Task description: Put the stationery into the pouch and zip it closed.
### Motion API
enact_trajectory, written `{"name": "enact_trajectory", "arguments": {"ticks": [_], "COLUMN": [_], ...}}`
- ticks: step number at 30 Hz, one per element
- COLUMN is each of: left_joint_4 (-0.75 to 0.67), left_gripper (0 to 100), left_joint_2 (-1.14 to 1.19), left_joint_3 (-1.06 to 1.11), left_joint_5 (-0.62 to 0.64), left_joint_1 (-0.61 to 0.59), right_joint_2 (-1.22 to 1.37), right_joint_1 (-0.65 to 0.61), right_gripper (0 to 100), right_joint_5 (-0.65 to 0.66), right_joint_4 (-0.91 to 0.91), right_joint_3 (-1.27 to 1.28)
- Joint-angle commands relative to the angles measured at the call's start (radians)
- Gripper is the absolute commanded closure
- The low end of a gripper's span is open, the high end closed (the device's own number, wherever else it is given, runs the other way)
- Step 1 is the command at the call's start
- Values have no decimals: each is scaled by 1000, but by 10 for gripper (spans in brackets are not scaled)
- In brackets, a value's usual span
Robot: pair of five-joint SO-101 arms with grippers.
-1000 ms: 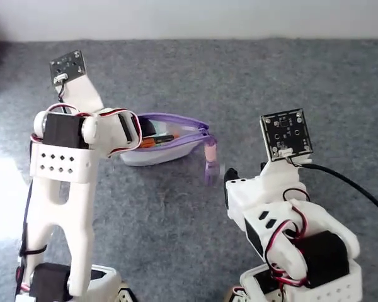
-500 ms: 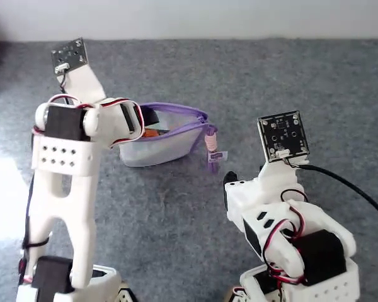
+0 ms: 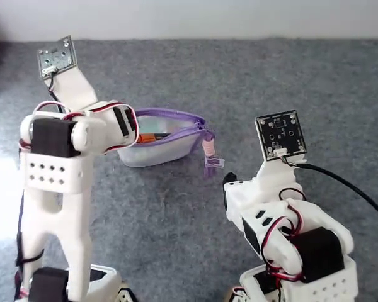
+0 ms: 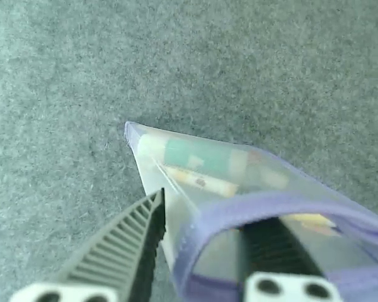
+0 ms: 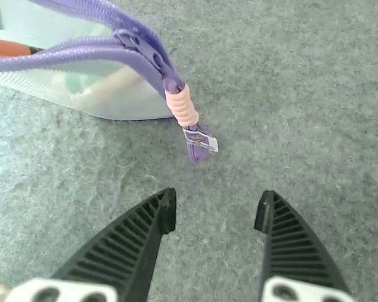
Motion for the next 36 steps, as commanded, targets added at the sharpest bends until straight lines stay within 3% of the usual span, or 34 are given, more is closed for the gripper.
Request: {"name": "enact_trajectory", "arguments": {"ticks": [1,24,31,36], "left_joint_4": [18,21,-2,3], "left_gripper": [984,989,988,988], "left_joint_2": [-46,-305,-213,-206], "left_joint_3": [10,18,346,354], "left_joint_5": [-9,-2,-3,-3], "left_joint_1": [-2,0,-2,-2], "right_joint_2": [-10,-4,-1,-1], "right_joint_1": [2,4,-1,-70], "right_gripper": [777,778,778,779], "right_joint_5": [-11,-11,-14,-141], "right_joint_4": [-4,-13,-54,-176], "right_joint_3": [-5,-3,-5,-51]}}
